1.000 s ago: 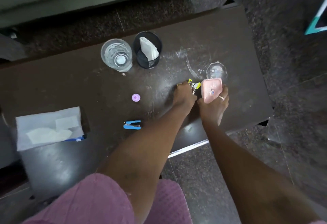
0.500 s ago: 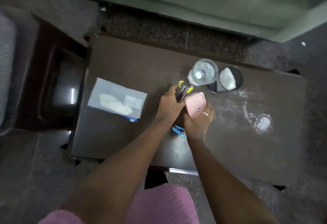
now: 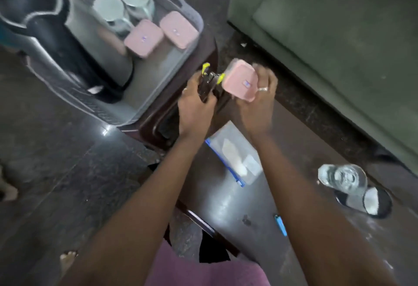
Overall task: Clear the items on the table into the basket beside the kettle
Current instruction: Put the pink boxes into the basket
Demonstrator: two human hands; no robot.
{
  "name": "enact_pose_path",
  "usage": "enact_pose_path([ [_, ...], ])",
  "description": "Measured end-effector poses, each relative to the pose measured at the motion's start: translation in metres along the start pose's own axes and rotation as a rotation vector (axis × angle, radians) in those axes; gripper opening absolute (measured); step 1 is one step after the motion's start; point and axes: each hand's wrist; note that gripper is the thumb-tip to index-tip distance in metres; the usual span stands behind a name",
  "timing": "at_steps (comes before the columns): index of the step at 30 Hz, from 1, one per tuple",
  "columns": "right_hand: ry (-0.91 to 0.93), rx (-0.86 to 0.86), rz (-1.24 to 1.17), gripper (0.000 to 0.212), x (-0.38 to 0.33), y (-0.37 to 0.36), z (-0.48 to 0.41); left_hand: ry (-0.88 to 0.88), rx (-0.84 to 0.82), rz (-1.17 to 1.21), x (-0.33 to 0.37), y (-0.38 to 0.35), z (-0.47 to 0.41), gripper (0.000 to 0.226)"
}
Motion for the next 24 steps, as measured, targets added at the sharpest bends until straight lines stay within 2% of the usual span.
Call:
enact_pose_path([
  [3,0.180,-0.094,-0.020,0.066,-0.046,-0.028,-0.037,0.068,0.121,-0.054,-0.008,0.038,-0.035,0.048],
  [6,0.242,-0.230,0.002,0.066,-0.082,-0.053,-0.065,0.176,0.120,-0.101,-0.019,0.063,-0.061,0.052],
  [11,0.221,-0.588,0.329,0.061,-0.104,-0.095,-0.100,0.298,-0.054,-0.221,-0.043,0.078,-0.086,0.049],
  [14,0.249,-0.705,0.449,0.058,-0.112,-0.111,-0.109,0.348,-0.177,-0.320,-0.052,0.079,-0.094,0.051],
  [20,0.231,-0.969,0.597,0.079,-0.130,-0.132,-0.124,0.433,-0.357,-0.496,-0.065,0.075,-0.107,0.039],
  [22,0.227,-0.996,0.613,0.077,-0.134,-0.137,-0.125,0.452,-0.361,-0.541,-0.065,0.072,-0.107,0.040],
  [24,0.267,-0.953,0.627,0.063,-0.133,-0.141,-0.121,0.464,-0.347,-0.568,-0.065,0.070,-0.105,0.045],
])
Point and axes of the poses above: each hand's wrist, its own z-axis away from the middle knuckle, its own y-axis out of the back of the hand, x = y × z, and after that the axes turned 4 degrees about -z, right-handed
